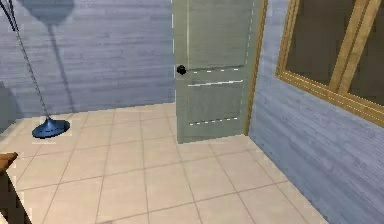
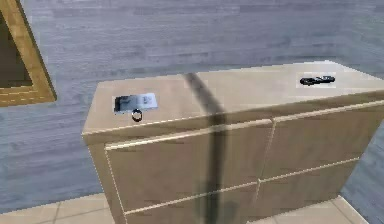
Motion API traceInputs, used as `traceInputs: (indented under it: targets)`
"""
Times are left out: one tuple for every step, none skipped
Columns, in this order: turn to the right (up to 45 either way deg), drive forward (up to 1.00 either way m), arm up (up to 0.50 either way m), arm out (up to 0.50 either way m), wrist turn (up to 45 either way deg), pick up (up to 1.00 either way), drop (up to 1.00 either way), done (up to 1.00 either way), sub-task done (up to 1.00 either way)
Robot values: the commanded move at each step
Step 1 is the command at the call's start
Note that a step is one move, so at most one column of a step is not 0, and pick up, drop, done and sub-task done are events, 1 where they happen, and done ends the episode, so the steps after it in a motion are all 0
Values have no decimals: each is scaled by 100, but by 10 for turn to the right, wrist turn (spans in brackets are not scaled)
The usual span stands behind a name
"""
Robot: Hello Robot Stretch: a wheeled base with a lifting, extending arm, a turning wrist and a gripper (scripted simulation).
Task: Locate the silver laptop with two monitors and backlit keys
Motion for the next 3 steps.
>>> traceInputs:
  targets:
    - [-150,0,0,0,0,0,0,0,0]
    - [0,100,0,0,0,0,0,0,0]
    - [-30,0,0,0,0,0,0,0,0]
